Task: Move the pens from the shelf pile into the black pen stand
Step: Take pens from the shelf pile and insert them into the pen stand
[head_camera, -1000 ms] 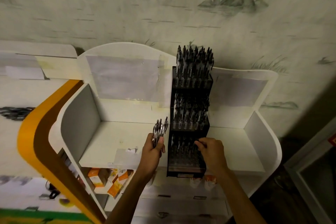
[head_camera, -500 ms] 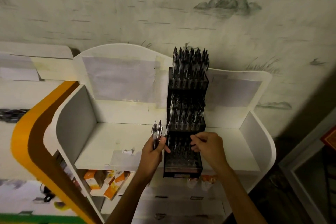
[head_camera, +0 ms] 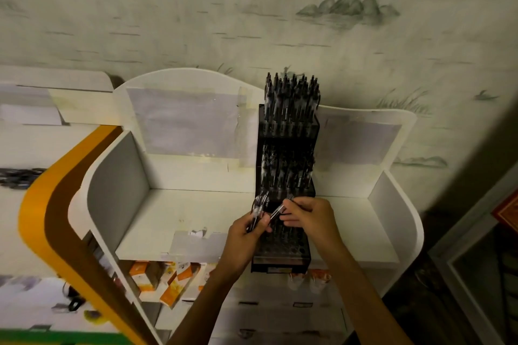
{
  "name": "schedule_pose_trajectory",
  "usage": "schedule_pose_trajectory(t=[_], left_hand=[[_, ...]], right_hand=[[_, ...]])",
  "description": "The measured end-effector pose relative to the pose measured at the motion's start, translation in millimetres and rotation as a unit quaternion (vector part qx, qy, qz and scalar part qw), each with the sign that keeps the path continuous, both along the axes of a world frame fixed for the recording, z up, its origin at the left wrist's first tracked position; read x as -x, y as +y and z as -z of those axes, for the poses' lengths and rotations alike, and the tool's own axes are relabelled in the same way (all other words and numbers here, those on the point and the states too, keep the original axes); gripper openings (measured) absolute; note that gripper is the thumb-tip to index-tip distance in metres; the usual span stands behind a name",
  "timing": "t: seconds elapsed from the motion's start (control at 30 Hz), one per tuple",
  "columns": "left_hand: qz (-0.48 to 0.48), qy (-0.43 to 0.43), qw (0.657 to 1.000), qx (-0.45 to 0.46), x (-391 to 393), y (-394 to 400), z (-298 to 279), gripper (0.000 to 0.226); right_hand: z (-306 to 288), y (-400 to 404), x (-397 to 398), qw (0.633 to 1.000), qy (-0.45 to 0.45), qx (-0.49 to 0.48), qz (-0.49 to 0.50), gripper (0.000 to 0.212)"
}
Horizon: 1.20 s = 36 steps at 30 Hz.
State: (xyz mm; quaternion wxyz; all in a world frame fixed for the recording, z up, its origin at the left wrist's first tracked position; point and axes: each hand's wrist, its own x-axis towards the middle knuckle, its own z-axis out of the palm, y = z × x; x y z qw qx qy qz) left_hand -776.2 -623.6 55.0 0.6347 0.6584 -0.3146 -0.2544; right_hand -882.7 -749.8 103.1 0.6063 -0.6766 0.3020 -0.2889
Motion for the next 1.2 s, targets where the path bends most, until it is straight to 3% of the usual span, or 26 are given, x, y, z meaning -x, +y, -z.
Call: schedule_pose_trajectory(t=[0.27, 0.43, 0.63, 0.93, 1.2], left_hand=[[-0.09, 0.004, 0.996, -0.006, -13, 9, 12, 0.021], [-0.114, -0.025, 0.993, -0.007, -18, 14, 18, 0.024], [-0.121, -0.052, 0.991, -0.01, -15, 16, 12, 0.025], [-0.112, -0.067, 0.991, -0.013, -16, 16, 18, 0.014], [-0.115, -0.101, 0.988, -0.032, -15, 18, 16, 0.017]], right_hand=[[-7, -18, 15, 0.997, -0.037, -0.004, 0.071, 0.017], [3, -32, 22, 0.982, 0.028, 0.152, 0.108, 0.013], [18, -32, 25, 0.928, 0.121, 0.33, 0.126, 0.016], [35, -32, 24, 0.92, 0.131, 0.348, 0.126, 0.014], [48, -24, 21, 0.924, 0.172, 0.326, 0.106, 0.016]])
